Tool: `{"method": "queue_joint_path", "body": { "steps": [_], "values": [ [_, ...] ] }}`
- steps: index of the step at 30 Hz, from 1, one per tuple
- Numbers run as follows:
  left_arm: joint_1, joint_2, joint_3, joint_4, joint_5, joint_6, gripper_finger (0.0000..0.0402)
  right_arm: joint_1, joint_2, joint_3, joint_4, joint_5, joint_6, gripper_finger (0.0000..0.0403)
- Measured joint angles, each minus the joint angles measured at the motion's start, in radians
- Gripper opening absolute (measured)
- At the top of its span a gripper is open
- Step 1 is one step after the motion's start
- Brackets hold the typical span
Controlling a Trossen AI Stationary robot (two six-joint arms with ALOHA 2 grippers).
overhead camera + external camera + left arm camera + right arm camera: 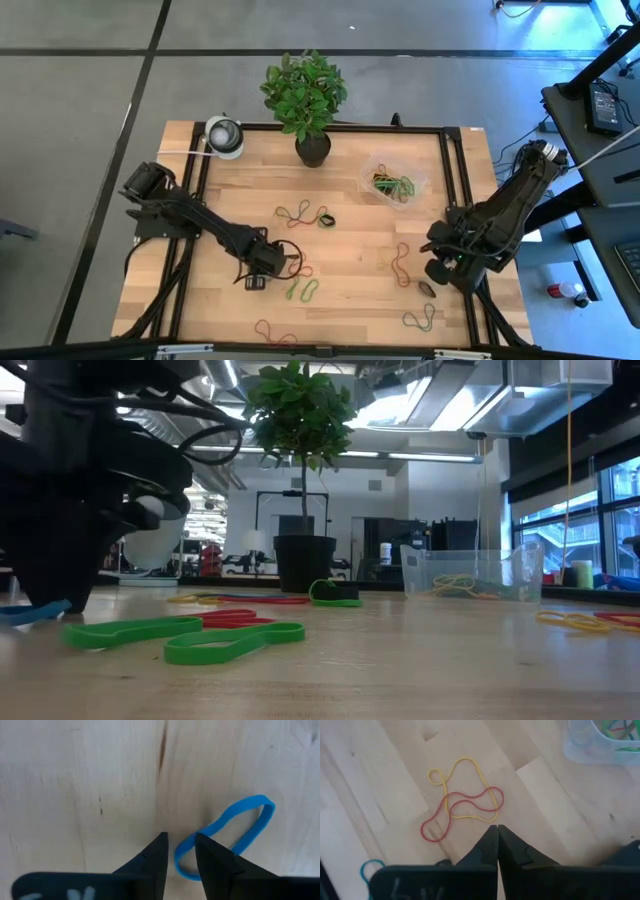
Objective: Pick and place rubber bands into bin
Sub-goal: Put the bottom left blue rubber band into the bin
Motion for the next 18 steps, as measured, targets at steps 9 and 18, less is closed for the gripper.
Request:
{"method": "queue_joint_path", "body": {
  "steps": [9,18],
  "values": [
    [0.0,0.007,0.075,-0.092,0.073,-0.039,0.0006,0.0,-0.001,0.0,-0.041,0.0,-0.018,0.0004],
    [-0.022,0.005,0.139,-0.169,0.045,-0.106,0.0001,0.0,0.0,-0.001,-0.029,0.007,-0.053,0.0004]
  ]
}}
